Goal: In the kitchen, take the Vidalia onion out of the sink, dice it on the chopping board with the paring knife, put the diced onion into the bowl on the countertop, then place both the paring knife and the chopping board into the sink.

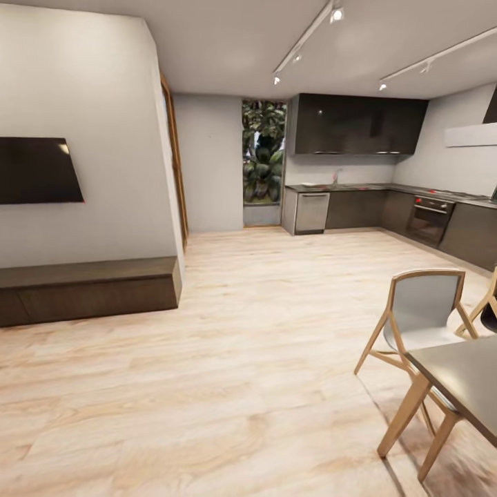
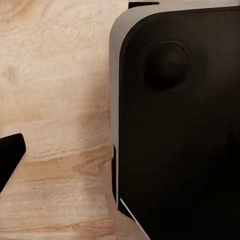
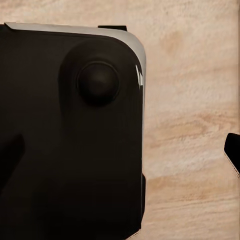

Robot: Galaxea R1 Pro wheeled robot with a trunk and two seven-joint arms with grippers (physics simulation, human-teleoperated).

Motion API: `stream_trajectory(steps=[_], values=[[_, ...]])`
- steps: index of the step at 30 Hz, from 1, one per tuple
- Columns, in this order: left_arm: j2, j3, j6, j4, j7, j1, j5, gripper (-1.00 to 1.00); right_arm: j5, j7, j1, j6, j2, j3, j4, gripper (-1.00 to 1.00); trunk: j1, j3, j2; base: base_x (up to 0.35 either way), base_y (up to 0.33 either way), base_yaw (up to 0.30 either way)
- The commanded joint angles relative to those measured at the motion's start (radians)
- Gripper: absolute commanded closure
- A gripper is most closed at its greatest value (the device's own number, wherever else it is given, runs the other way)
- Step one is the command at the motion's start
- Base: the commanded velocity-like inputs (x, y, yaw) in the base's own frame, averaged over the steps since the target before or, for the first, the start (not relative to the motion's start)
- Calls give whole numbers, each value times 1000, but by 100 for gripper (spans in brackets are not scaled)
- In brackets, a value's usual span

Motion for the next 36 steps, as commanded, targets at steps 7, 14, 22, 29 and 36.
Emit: stream_trajectory(steps=[7, 14, 22, 29, 36], values=[[-4, 1, 0, -2, -1, 0, 0, -100, 1, 0, 0, -3, -1, 1, 0, -100, 1, -1, 0, 342, 0, 0], [-6, 1, 0, -3, -1, 0, 0, -100, 0, 0, 0, -3, -1, 1, 0, -100, 1, -1, 0, 342, 0, -32], [-7, 1, 0, -3, -1, 0, 0, -100, 0, 0, 0, -3, -1, 0, 0, -100, 1, -1, 0, 342, 0, -188], [-7, 1, 0, -3, -1, 0, 0, -100, 0, 0, 0, -3, -1, -1, 0, -100, 1, -1, 0, 342, 0, -84], [-7, 1, 0, -3, -1, 0, 0, -100, 0, 0, 0, -3, -1, -1, 0, -100, 1, -1, 0, 342, 0, -6]])
